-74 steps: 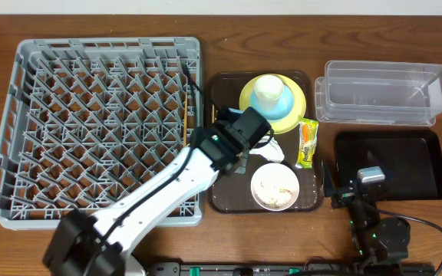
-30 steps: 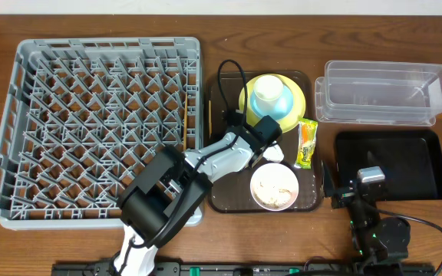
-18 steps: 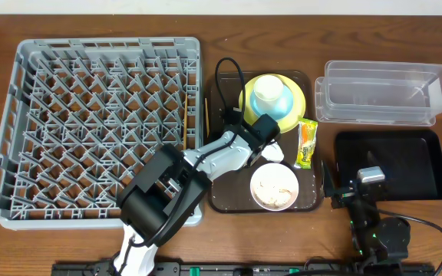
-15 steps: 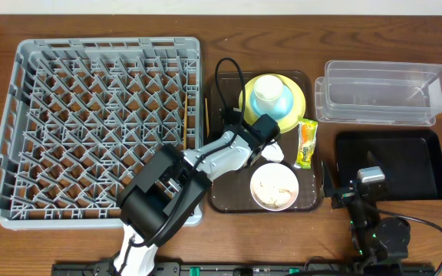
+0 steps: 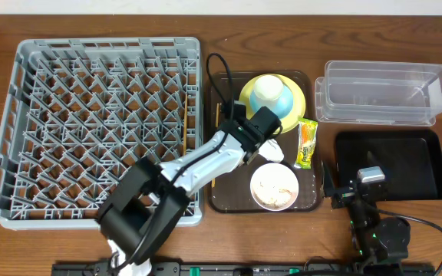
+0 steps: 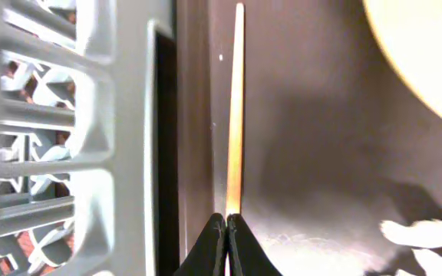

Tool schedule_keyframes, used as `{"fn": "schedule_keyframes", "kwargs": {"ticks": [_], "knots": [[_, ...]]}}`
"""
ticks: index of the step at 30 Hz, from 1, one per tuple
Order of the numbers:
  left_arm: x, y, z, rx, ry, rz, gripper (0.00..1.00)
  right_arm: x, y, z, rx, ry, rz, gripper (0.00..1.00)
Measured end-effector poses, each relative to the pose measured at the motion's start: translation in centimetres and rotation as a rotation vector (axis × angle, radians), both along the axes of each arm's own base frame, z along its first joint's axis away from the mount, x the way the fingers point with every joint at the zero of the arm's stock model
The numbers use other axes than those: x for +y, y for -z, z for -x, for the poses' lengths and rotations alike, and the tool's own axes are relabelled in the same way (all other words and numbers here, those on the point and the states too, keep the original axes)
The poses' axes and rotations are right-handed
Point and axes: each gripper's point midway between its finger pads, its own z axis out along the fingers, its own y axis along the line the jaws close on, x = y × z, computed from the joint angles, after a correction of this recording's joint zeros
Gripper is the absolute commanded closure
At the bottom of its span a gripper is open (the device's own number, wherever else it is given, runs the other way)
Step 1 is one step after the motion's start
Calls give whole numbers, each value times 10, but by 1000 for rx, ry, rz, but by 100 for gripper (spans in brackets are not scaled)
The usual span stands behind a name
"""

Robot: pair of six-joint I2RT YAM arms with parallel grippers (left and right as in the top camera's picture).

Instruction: Sort waste into correct bins and load items into the dishwasher rack

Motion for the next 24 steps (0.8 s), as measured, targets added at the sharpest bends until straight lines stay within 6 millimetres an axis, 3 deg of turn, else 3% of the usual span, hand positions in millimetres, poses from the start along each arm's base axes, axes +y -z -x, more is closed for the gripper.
{"fn": "schedule_keyframes", "kwargs": {"ticks": [10,24], "knots": [[3,6,1,-6,-5,-5,94,0,0,0,0,0,0,1],[12,38,3,27,-11,-88,94,0,0,0,0,0,0,1]]}}
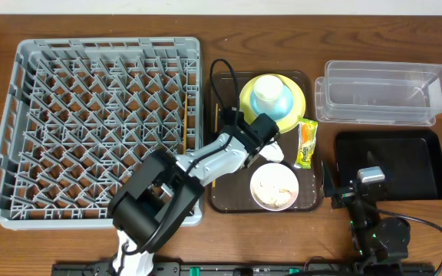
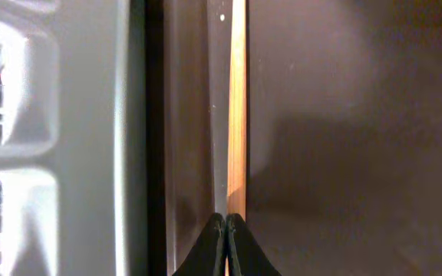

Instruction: Sort waste into correct bins and load items into the dishwasher rack

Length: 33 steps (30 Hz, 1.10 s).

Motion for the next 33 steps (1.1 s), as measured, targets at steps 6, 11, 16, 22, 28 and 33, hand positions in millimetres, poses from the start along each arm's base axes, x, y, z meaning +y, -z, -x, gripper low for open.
{"fn": "schedule_keyframes", "kwargs": {"ticks": [6,11,16,22,28,33], "knots": [[1,1,-1,-4,-1,-6,94,0,0,0,0,0,0,1],[1,1,-1,-4,-1,-6,94,0,0,0,0,0,0,1],[2,-1,0,-3,-1,-10,94,0,0,0,0,0,0,1],[5,-17,-2,-37,-5,-14,94,0,0,0,0,0,0,1],[9,-14,1,-31,-6,-27,94,0,0,0,0,0,0,1],[14,-3,7,-27,-6,-29,94,0,0,0,0,0,0,1]]}}
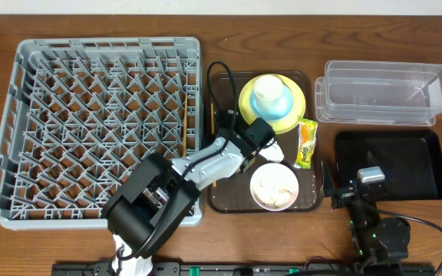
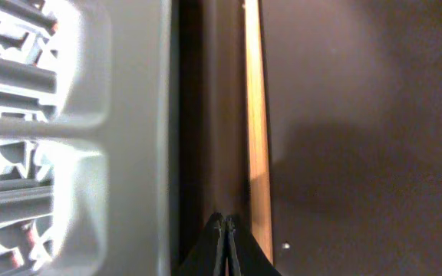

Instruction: Sort waste into correct bins and load items into the dishwasher rack

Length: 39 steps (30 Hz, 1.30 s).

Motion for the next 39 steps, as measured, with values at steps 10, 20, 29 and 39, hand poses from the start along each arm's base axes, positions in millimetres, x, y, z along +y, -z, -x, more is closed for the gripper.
{"fn": "schedule_keyframes", "kwargs": {"ticks": [10,20,29,39], "knots": [[-4,11,7,18,9,48,94,0,0,0,0,0,0,1],[-9,7,9,31,11,93,92,0,0,0,0,0,0,1],[-26,-32,5,-18,32,232,88,0,0,0,0,0,0,1],[-13,-48,-5,-65,8,229,94,0,0,0,0,0,0,1]]}}
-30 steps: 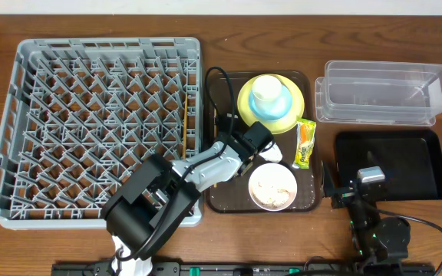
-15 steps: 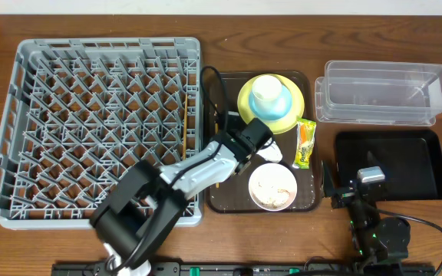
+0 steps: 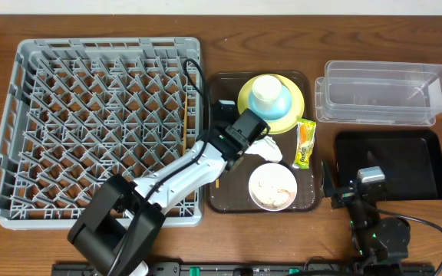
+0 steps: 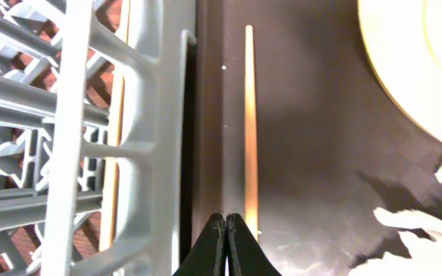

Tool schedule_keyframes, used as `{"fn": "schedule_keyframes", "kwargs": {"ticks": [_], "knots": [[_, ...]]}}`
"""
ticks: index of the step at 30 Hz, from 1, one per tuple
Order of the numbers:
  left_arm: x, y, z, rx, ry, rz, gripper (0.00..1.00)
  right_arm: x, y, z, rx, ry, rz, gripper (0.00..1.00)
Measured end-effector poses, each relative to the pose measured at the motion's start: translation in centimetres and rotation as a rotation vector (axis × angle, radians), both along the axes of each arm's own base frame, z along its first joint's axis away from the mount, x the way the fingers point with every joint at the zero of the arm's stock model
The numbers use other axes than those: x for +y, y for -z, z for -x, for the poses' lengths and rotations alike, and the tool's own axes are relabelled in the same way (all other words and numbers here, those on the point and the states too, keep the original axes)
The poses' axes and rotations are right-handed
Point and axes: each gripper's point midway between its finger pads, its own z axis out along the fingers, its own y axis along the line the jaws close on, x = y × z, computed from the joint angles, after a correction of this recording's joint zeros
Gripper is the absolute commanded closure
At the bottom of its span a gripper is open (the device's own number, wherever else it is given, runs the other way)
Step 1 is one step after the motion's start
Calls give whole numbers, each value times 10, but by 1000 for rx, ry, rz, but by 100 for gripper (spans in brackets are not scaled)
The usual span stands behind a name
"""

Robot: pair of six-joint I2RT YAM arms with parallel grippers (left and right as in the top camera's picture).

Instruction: Sort waste into correct bins and load items into the dishwasher rack

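A thin wooden chopstick (image 4: 249,130) lies along the left side of the brown tray (image 4: 313,153). My left gripper (image 4: 226,220) hovers over the tray's left rim, shut with nothing between its jaws; the chopstick sits just right of the tips. A second chopstick (image 4: 119,115) rests inside the grey dishwasher rack (image 3: 90,115), near its right wall. In the overhead view my left gripper (image 3: 221,116) is between the rack and the yellow plate (image 3: 294,103). My right gripper (image 3: 327,184) rests by the black bin; its jaws are too small to read.
The tray also holds a blue and white cup (image 3: 269,93) on the plate, a crumpled napkin (image 3: 265,146), a bowl (image 3: 273,186) and a yellow-green snack packet (image 3: 306,143). A clear plastic bin (image 3: 382,93) and a black bin (image 3: 394,165) stand at the right.
My left gripper has drawn back and up from the tray, still shut. More of the rack and the plate now show. The chopstick lies on the tray as before.
At first my shut left gripper sat at the near end of the chopstick on the tray. Then it was lower and closer, still in line with it. Later the chopstick lay just right of the tips. Now the gripper is higher, the chopstick still on the tray.
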Motion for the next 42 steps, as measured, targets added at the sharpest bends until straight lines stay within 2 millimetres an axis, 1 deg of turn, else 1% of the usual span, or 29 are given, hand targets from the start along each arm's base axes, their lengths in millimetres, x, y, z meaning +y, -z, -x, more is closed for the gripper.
{"fn": "schedule_keyframes", "kwargs": {"ticks": [6,9,15,18,22,27,33,36,39,40,42], "knots": [[1,3,-1,3,4,-11,94,0,0,0,0,0,0,1],[1,11,-1,14,3,-28,94,0,0,0,0,0,0,1],[4,41,1,66,5,-77,94,0,0,0,0,0,0,1],[4,50,2,78,5,-89,94,0,0,0,0,0,0,1],[2,55,3,92,10,-83,94,0,0,0,0,0,0,1],[-7,58,4,111,25,-34,94,0,0,0,0,0,0,1],[-10,57,5,115,32,-16,94,0,0,0,0,0,0,1],[-11,52,4,110,39,-7,93,0,0,0,0,0,0,1],[-15,36,2,85,63,14,85,0,0,0,0,0,0,1],[-17,26,0,65,70,31,83,0,0,0,0,0,0,1],[-20,5,-3,24,87,61,83,0,0,0,0,0,0,1]]}}
